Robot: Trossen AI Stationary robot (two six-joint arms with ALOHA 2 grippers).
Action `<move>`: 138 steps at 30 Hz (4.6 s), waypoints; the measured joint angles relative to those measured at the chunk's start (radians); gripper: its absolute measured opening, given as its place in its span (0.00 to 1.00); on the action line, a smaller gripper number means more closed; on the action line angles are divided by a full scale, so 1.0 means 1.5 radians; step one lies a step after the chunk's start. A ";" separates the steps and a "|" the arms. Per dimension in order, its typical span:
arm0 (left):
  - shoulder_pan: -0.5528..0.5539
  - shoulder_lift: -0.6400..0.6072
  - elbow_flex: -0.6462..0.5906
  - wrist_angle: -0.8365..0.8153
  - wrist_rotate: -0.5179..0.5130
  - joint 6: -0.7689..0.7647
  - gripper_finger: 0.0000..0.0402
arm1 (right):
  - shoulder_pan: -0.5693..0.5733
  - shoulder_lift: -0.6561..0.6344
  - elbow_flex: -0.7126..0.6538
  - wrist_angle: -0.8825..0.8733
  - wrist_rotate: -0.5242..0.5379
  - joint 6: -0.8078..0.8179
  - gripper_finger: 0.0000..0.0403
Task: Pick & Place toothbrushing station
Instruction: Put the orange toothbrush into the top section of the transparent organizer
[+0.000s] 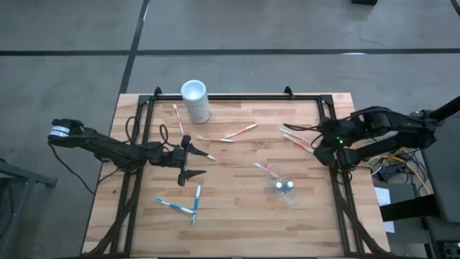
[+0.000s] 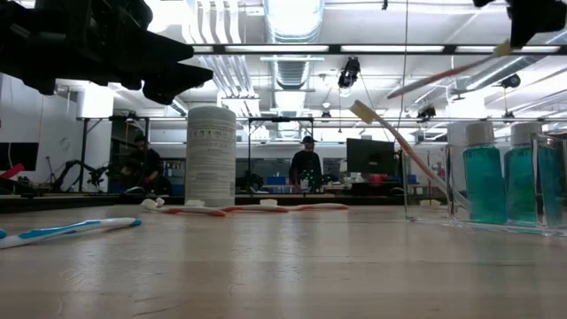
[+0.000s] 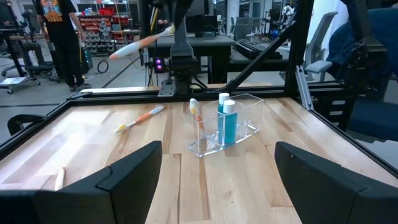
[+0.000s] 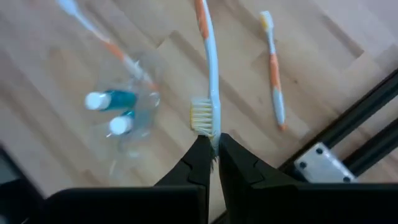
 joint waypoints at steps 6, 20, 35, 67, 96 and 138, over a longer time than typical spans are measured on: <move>0.000 0.000 0.000 0.000 0.000 0.000 0.79 | 0.000 0.066 0.073 -0.022 -0.091 -0.017 0.03; 0.000 0.000 0.000 -0.001 0.000 0.000 0.79 | 0.000 0.132 0.090 -0.022 -0.276 0.065 0.03; 0.000 0.000 0.000 -0.004 0.000 0.000 0.79 | 0.000 0.159 0.031 -0.023 -0.427 0.105 0.03; 0.000 0.000 0.000 -0.008 0.000 0.000 0.79 | -0.040 0.350 0.029 -0.022 -0.374 0.001 0.03; 0.000 0.000 0.000 -0.009 0.000 0.000 0.79 | -0.056 0.379 0.063 0.048 -0.266 -0.013 0.03; 0.000 0.000 0.000 -0.008 0.000 0.000 0.79 | -0.070 0.378 0.166 -0.021 -0.082 -0.041 0.26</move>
